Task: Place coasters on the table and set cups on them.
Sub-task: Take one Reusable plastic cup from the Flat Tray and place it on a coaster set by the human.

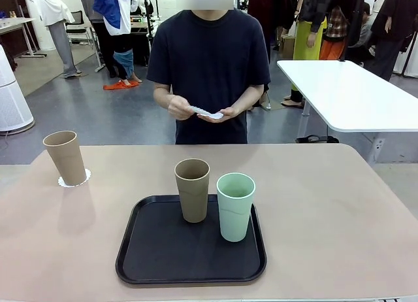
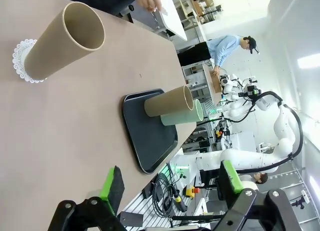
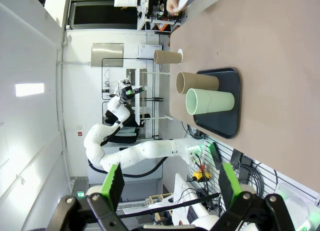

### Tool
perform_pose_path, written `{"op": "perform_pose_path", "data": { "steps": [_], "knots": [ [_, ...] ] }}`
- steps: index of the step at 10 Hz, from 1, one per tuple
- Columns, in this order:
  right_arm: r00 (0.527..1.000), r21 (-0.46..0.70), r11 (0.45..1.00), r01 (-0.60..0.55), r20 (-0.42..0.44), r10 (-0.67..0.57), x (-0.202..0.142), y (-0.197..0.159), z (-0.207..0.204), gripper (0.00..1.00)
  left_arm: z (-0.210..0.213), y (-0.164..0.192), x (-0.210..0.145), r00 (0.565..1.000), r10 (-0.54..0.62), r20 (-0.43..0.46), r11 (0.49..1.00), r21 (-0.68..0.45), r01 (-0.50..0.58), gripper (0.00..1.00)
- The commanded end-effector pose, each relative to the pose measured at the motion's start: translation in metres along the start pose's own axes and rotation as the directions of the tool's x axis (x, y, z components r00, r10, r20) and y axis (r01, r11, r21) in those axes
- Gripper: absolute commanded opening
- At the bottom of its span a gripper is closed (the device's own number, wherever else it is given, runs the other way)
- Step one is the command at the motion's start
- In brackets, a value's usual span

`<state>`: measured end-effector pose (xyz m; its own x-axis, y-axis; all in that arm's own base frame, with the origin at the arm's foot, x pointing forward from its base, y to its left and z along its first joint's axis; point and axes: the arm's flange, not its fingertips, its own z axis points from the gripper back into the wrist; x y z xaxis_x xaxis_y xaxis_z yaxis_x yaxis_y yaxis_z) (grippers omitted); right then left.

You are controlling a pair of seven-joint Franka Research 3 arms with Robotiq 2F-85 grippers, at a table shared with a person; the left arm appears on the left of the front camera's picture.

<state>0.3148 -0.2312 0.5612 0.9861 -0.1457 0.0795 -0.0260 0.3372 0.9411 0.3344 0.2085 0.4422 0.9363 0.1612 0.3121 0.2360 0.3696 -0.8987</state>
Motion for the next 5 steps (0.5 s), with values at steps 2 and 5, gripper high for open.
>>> {"op": "perform_pose_path", "data": {
  "steps": [2, 5],
  "knots": [
    [1.0, 0.002, 1.0, -0.013, 0.005, 0.013, 0.0006, -0.0002, -0.0006, 1.0, 0.0018, -0.0024, 0.0025, 1.0, -0.007, 0.004, 1.0, -0.011, 0.007, 1.0],
    [1.0, 0.002, 1.0, -0.013, 0.005, 0.013, 0.0006, -0.0002, -0.0006, 1.0, 0.0018, -0.0024, 0.0025, 1.0, -0.007, 0.004, 1.0, -0.011, 0.007, 1.0]
  ]
}}
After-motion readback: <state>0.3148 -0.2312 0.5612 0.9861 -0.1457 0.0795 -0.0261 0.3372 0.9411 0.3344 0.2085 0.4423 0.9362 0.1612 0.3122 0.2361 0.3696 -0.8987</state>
